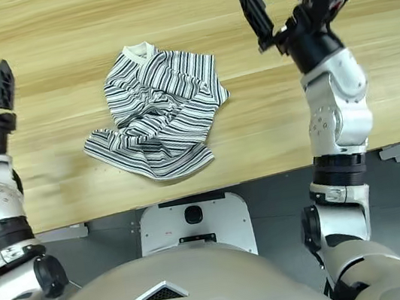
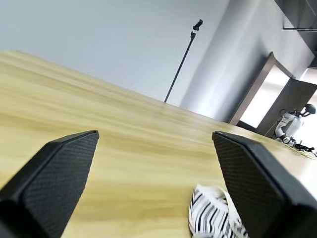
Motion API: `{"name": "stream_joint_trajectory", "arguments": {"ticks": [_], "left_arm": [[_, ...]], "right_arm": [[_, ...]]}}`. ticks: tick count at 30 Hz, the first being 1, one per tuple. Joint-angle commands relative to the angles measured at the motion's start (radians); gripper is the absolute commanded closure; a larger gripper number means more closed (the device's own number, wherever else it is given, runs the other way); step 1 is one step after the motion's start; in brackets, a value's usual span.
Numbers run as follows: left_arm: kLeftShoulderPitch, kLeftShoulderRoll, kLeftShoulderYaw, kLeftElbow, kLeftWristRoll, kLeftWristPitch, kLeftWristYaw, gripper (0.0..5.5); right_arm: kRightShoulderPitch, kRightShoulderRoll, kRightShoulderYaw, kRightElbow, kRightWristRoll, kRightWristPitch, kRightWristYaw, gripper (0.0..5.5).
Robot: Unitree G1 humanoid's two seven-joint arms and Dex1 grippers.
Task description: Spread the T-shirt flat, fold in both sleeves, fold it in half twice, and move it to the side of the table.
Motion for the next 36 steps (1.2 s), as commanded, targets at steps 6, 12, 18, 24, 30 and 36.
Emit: {"name": "stream_joint_trajectory", "arguments": {"ticks": [6,12,18,24,30,36], "left_arm": [[-0.414,0.083,-0.249,0.243,0.474,-0.286,0.02,1.23],[-0.549,-0.052,-0.426,0.583,0.718,-0.49,0.131,1.23],[-0.406,-0.06,-0.637,0.586,0.907,-0.639,0.029,1.23],[-0.382,0.048,-0.715,0.649,1.056,-0.645,0.063,1.23],[-0.408,0.099,-0.728,0.734,1.113,-0.641,0.125,1.23],[-0.42,0.078,-0.805,0.87,1.204,-0.618,0.214,1.23]], "right_arm": [[-0.292,0.028,0.164,0.403,-0.324,-0.196,-0.056,0.74],[-0.417,0.131,0.22,0.764,-0.422,-0.358,-0.095,0.74],[-0.469,0.13,0.322,0.951,-0.551,-0.451,-0.037,0.74],[-0.482,0.073,0.439,1.055,-0.724,-0.517,-0.051,0.74],[-0.508,0.058,0.536,1.181,-0.882,-0.514,-0.181,0.74],[-0.516,-0.01,0.673,1.28,-1.063,-0.482,-0.308,0.74]]}}
